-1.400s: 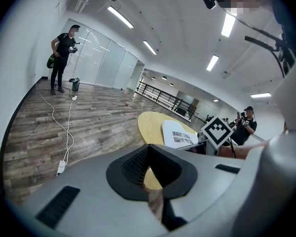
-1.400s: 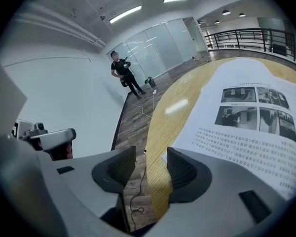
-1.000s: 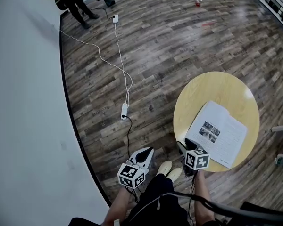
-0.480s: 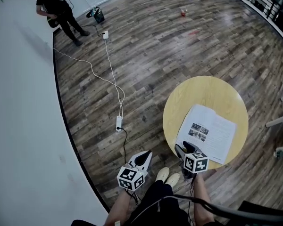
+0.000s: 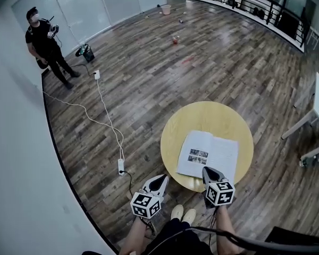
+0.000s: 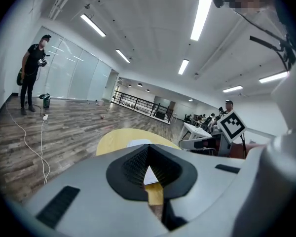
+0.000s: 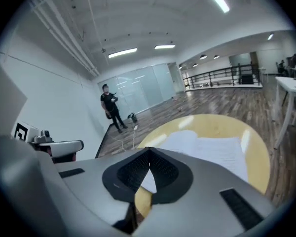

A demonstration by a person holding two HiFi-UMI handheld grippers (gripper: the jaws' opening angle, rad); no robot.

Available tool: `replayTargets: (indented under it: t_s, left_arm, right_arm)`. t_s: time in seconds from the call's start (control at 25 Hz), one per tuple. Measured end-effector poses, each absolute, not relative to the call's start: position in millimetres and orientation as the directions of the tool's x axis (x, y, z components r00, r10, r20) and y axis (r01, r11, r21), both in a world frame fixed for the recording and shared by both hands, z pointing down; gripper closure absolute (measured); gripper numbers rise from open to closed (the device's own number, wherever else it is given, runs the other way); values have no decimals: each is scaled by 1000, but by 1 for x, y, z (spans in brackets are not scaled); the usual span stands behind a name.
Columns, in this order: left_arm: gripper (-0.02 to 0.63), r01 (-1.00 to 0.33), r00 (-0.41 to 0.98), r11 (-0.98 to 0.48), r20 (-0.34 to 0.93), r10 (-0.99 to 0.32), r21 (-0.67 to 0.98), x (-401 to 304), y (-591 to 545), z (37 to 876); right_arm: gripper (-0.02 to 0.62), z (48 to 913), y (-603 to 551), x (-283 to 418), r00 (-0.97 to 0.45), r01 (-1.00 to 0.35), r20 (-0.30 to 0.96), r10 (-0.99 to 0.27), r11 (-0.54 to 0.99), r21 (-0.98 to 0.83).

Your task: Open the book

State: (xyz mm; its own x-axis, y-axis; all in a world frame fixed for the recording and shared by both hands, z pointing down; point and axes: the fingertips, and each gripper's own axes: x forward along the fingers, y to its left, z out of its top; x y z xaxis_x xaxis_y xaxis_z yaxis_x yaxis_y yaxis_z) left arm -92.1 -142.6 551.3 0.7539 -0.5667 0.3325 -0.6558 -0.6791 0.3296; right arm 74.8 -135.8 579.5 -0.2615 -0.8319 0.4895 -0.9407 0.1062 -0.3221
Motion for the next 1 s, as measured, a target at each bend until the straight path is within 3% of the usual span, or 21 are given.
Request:
replayTargets:
  t_s: [0.04, 0.52, 1.0]
  left_arm:
    - [607, -643, 764, -694, 324, -557, 324, -87, -140, 548]
    - [607, -488, 868, -834, 241, -434, 258, 3, -126, 498]
    - [607, -374, 923, -909, 169, -346, 186, 65, -106, 454]
  right_arm:
    - [591, 573, -129, 85, -225, -949, 478, -849, 79, -306]
    - [591, 511, -61, 167, -37, -978, 406, -913, -50, -202]
    - [591, 460, -25, 195, 35, -980, 308, -951, -93, -176]
